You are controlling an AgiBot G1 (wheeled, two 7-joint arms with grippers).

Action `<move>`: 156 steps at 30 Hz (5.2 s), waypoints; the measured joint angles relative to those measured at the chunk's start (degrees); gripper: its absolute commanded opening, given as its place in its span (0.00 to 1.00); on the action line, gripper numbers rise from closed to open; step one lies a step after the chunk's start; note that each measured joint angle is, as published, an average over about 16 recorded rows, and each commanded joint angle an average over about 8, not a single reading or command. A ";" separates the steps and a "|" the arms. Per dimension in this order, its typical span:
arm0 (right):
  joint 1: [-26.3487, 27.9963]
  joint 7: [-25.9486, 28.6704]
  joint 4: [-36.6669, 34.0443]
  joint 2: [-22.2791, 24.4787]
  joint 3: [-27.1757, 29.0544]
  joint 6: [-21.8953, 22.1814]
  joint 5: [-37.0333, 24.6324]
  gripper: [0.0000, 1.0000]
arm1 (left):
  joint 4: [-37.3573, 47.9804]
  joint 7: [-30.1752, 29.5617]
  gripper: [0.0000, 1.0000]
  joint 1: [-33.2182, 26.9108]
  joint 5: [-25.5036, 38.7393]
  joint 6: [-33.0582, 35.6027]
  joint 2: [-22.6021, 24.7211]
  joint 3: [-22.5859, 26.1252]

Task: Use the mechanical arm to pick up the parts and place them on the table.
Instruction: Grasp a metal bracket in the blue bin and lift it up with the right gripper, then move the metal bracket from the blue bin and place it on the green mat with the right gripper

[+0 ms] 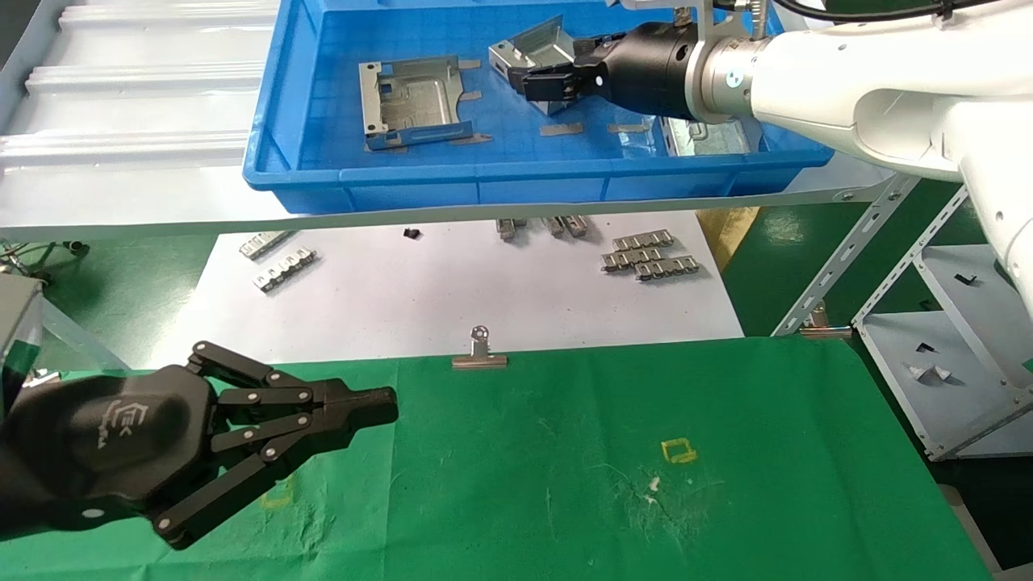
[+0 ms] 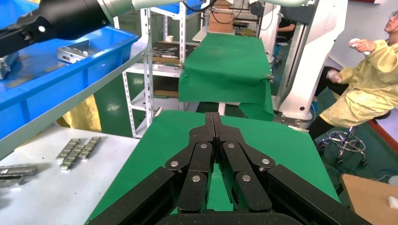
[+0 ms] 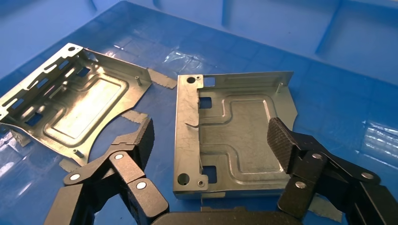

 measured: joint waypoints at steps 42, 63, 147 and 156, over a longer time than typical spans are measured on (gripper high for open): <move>-2.06 -2.05 4.35 2.03 -4.54 4.20 20.89 0.00 | 0.00 0.00 0.64 0.00 0.00 0.00 0.00 0.00; -17.29 5.07 38.96 26.21 -0.48 -10.82 30.26 0.00 | 0.00 0.00 1.00 0.00 0.00 0.00 0.00 0.01; -61.74 27.67 64.49 41.52 -8.59 28.76 29.12 1.00 | 0.00 0.01 1.00 0.00 -0.01 -0.01 -0.01 0.01; -59.18 19.23 64.40 42.12 -2.77 16.53 32.04 1.00 | 0.00 0.01 1.00 0.00 -0.01 -0.01 -0.01 0.02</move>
